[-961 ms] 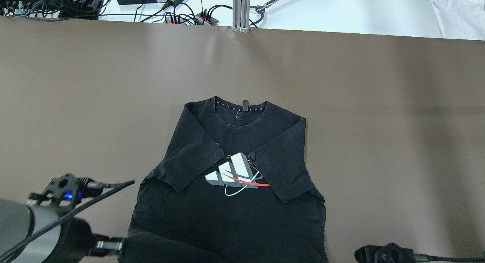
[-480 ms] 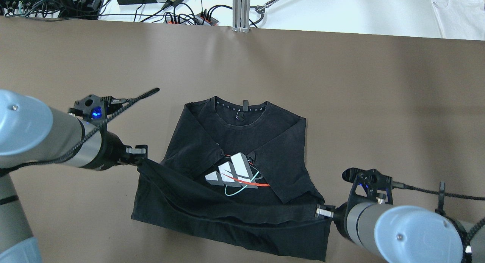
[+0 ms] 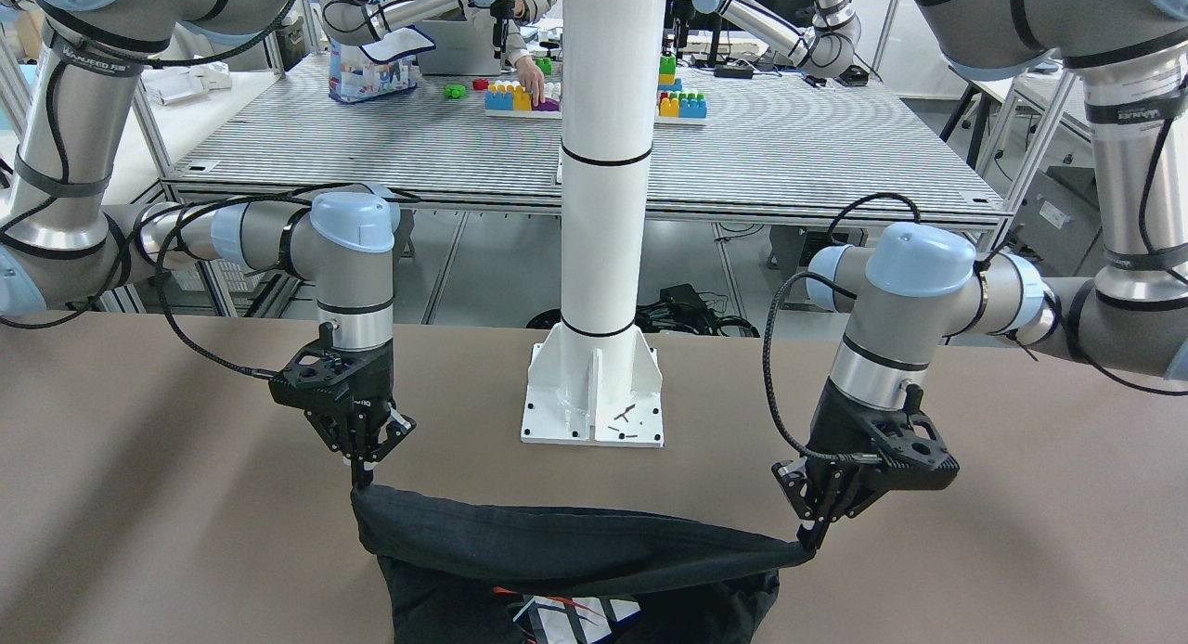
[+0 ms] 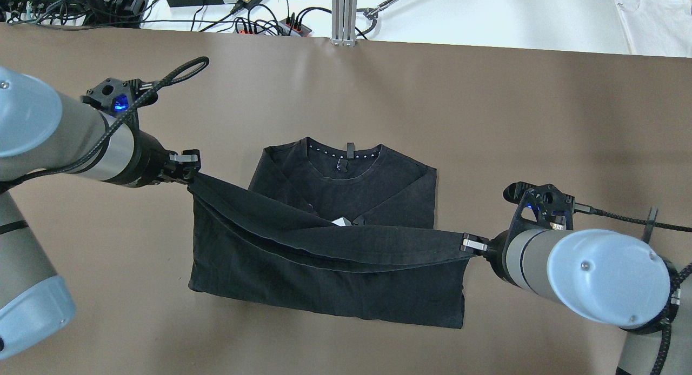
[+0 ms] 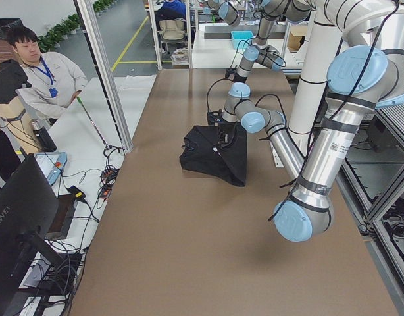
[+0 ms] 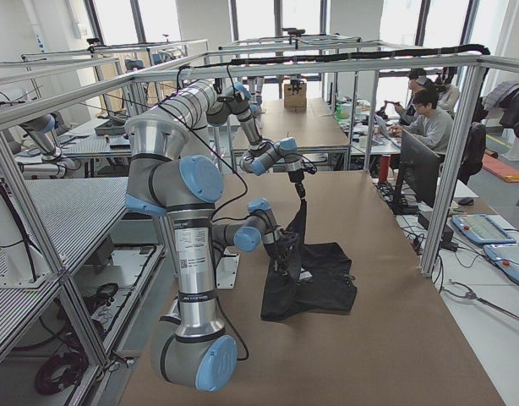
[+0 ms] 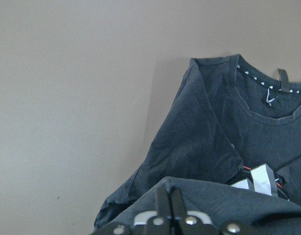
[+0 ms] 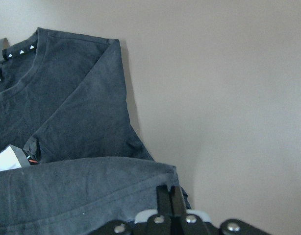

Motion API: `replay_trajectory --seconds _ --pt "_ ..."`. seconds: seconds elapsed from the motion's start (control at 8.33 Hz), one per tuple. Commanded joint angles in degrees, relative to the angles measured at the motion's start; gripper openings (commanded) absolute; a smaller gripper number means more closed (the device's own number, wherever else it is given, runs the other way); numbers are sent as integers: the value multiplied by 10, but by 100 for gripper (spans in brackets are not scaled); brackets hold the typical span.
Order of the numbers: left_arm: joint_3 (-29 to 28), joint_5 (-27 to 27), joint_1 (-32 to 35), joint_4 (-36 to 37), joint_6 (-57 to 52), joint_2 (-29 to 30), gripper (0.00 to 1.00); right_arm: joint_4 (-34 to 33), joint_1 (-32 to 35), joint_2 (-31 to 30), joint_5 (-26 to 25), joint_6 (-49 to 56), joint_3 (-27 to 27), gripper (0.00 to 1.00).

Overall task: Fold clothes
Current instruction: 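Carry the hem with both grippers toward the collar, folding the shirt in half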

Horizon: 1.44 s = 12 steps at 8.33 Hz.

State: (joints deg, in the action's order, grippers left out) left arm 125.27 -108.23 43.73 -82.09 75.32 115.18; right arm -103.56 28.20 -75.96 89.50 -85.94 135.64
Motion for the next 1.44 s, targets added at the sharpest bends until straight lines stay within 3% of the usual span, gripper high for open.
replay_trajectory --seconds 0.0,0.24,0.48,0.72,0.84,1.08,1.32 --pt "-91 20 17 0 -1 81 0 1 36 15 1 20 -4 0" --pt "-182 20 37 -3 -17 134 0 12 70 40 1 59 -65 0" --pt "-264 44 39 -31 -39 152 0 88 77 57 0 58 -157 0" --pt "-374 51 33 -136 -41 152 0 171 77 67 -4 60 -241 0" --pt "-417 63 29 -185 -41 152 0 176 77 78 -5 60 -271 0" --pt "-483 70 21 -253 -42 152 0 176 82 79 -6 71 -295 0" --pt "-488 69 21 -265 -82 152 0 190 108 76 -5 123 -303 0"
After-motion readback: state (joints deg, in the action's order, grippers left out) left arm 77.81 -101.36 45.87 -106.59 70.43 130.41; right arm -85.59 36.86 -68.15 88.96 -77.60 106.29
